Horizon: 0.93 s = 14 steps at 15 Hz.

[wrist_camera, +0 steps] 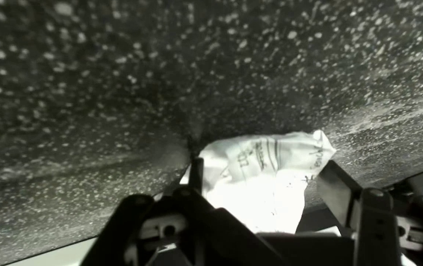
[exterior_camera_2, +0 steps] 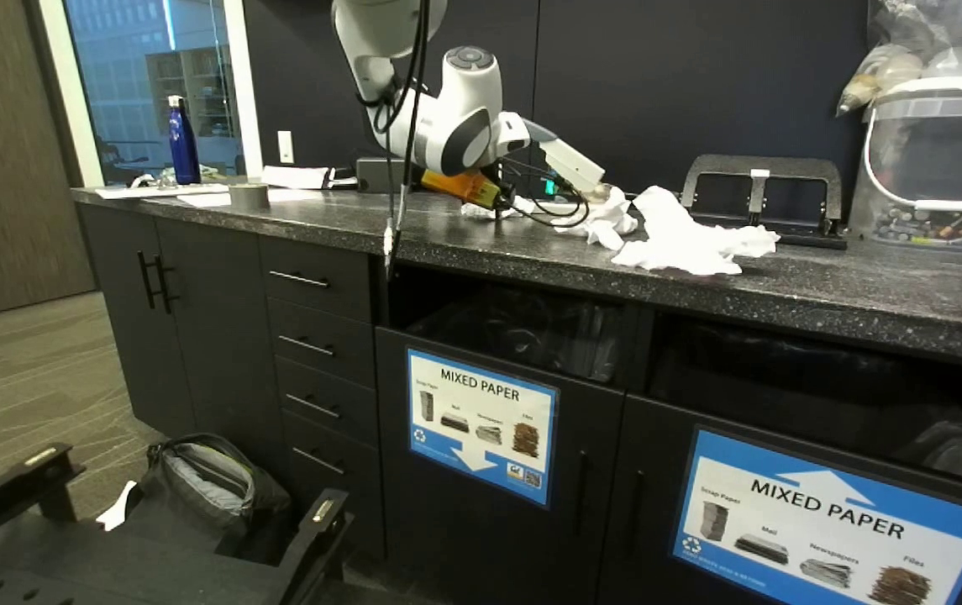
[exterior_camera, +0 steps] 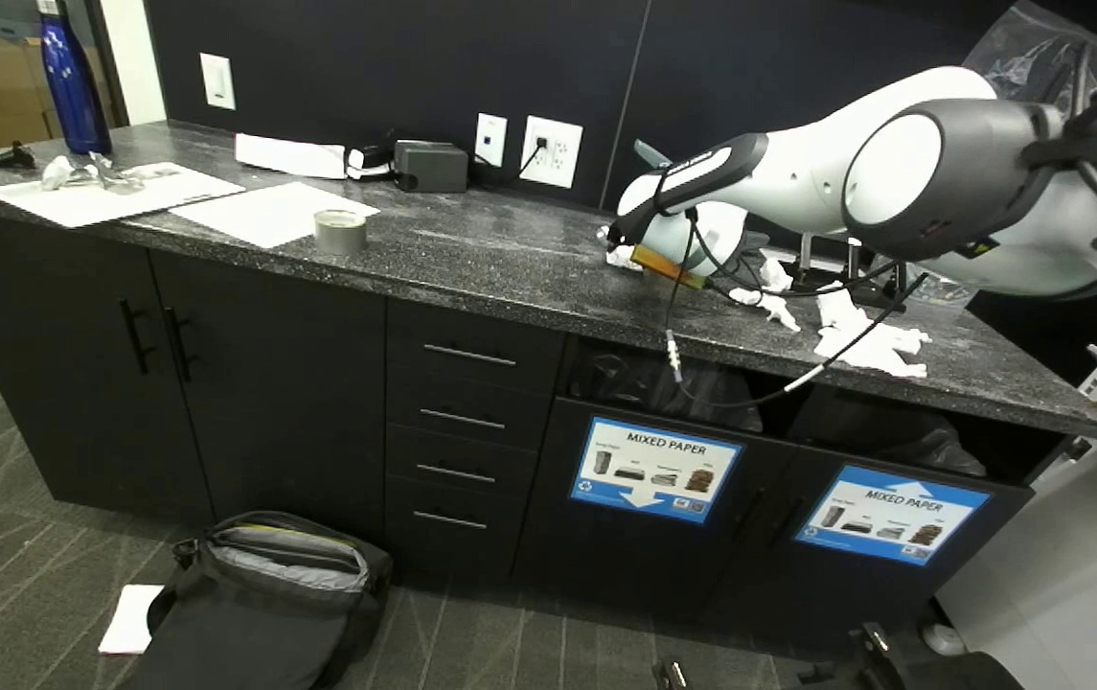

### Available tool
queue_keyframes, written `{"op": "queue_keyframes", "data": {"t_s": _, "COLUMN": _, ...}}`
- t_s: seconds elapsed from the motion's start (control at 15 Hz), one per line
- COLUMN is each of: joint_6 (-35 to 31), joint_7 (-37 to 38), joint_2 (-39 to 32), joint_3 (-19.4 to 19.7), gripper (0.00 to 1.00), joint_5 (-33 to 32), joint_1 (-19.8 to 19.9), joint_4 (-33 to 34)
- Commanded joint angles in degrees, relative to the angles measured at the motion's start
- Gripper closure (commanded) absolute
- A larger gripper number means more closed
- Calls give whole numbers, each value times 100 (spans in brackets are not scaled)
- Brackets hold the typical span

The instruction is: Put the papers in the bin to the left

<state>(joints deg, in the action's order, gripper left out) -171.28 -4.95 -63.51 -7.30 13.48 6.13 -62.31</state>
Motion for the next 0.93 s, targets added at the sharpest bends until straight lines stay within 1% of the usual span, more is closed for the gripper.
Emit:
{"op": "queue_keyframes", "data": {"t_s": 0.0, "joint_6": 90, "joint_7": 206, "joint_2": -860, "joint_3": 76, "gripper": 50, "joint_5": -312, "joint_1": -117, "joint_4": 1344}}
{"op": "queue_keyframes", "data": {"t_s": 0.2, "joint_6": 80, "joint_7": 211, "joint_2": -1122, "joint_3": 129, "gripper": 72, "joint_5": -442, "joint_1": -161, "joint_4": 1781}}
{"op": "queue_keyframes", "data": {"t_s": 0.33, "joint_6": 133, "joint_7": 230, "joint_2": -1194, "joint_3": 230, "gripper": 85, "joint_5": -532, "joint_1": -196, "joint_4": 1959}}
{"op": "queue_keyframes", "data": {"t_s": 0.4, "joint_6": 179, "joint_7": 278, "joint_2": -1204, "joint_3": 350, "gripper": 89, "joint_5": -587, "joint_1": -245, "joint_4": 1939}}
{"op": "queue_keyframes", "data": {"t_s": 0.47, "joint_6": 289, "joint_7": 345, "joint_2": -1166, "joint_3": 526, "gripper": 91, "joint_5": -659, "joint_1": -302, "joint_4": 1913}}
{"op": "queue_keyframes", "data": {"t_s": 0.53, "joint_6": 450, "joint_7": 473, "joint_2": -1071, "joint_3": 803, "gripper": 94, "joint_5": -755, "joint_1": -390, "joint_4": 1821}}
{"op": "queue_keyframes", "data": {"t_s": 0.67, "joint_6": 927, "joint_7": 780, "joint_2": -889, "joint_3": 1376, "gripper": 96, "joint_5": -1022, "joint_1": -598, "joint_4": 1629}}
{"op": "queue_keyframes", "data": {"t_s": 0.73, "joint_6": 1113, "joint_7": 933, "joint_2": -826, "joint_3": 1578, "gripper": 92, "joint_5": -1142, "joint_1": -686, "joint_4": 1586}}
{"op": "queue_keyframes", "data": {"t_s": 0.87, "joint_6": 1467, "joint_7": 1130, "joint_2": -721, "joint_3": 1841, "gripper": 91, "joint_5": -1401, "joint_1": -839, "joint_4": 1429}}
